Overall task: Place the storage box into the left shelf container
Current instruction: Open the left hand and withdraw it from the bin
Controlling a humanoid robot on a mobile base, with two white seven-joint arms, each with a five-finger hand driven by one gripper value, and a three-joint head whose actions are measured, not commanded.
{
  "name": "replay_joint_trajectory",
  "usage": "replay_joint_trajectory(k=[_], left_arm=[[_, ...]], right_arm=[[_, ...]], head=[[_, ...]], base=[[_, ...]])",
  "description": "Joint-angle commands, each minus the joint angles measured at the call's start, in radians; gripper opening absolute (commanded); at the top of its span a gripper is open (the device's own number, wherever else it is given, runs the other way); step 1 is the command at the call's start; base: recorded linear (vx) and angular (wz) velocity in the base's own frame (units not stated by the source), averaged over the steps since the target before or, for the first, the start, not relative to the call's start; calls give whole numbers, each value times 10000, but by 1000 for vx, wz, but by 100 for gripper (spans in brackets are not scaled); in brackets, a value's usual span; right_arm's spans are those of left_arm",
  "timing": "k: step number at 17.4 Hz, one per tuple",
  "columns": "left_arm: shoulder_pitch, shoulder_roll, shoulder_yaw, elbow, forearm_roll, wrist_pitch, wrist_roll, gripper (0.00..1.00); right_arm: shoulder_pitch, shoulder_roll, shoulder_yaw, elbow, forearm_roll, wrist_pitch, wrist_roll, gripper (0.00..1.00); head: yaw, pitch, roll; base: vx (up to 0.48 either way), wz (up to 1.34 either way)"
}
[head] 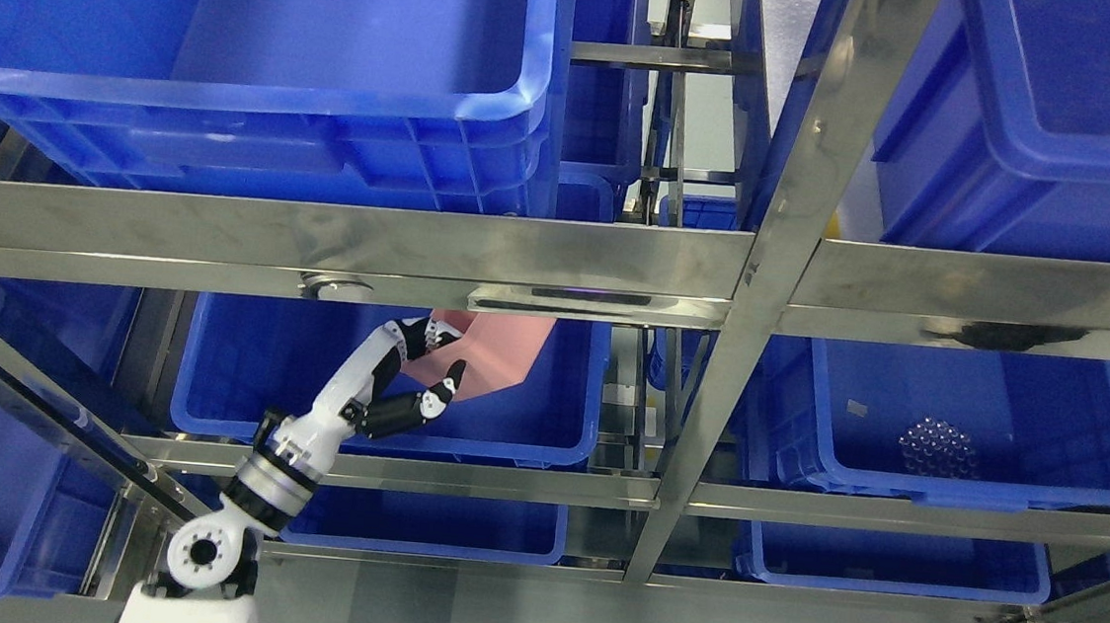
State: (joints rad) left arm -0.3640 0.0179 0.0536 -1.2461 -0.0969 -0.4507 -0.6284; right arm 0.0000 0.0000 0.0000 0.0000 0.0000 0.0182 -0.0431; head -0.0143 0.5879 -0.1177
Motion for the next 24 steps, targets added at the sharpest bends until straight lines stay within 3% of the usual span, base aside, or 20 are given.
replay_joint_trajectory(k=[1,3,6,7,11,15,17,20,24], left_arm=[[-1361,-5,111,3119,-1761,43,10,14],[-1315,-5,-350,3119,-1761,59,41,50],[-1178,-5,-229,2920,-1334,-48,254,84],[-919,-5,-184,2555,-618,-261,574,88],[414,-5,-153,-340,1932,-5,2426,99],[1886,-5,-30,-2473,2150,302,5038,100],[2457,-5,-15,-3367,2150,304,5118,100],[2825,-5,62,-3492,2150,75,5118,100],[3822,-5,17,-3492,2166,-1135,5026,100]], right_arm=[[93,-174,-46,-175,15,32,2,100],[93,-174,-46,-175,15,32,2,100],[93,-174,-46,-175,15,32,2,100],[93,-174,-46,-175,15,32,2,100],[93,-174,-46,-175,15,32,2,100],[93,-174,-46,-175,15,32,2,100],[93,-174,-46,-175,15,32,2,100],[93,-174,-46,-175,15,32,2,100],[93,-174,-46,-175,15,32,2,100]], head=[[0,0,0],[0,0,0],[0,0,0],[0,0,0],[0,0,0],[0,0,0],[0,0,0],[0,0,0],[0,0,0]], base=[[0,0],[0,0],[0,0],[0,0],[0,0],[0,0],[0,0],[0,0],[0,0]])
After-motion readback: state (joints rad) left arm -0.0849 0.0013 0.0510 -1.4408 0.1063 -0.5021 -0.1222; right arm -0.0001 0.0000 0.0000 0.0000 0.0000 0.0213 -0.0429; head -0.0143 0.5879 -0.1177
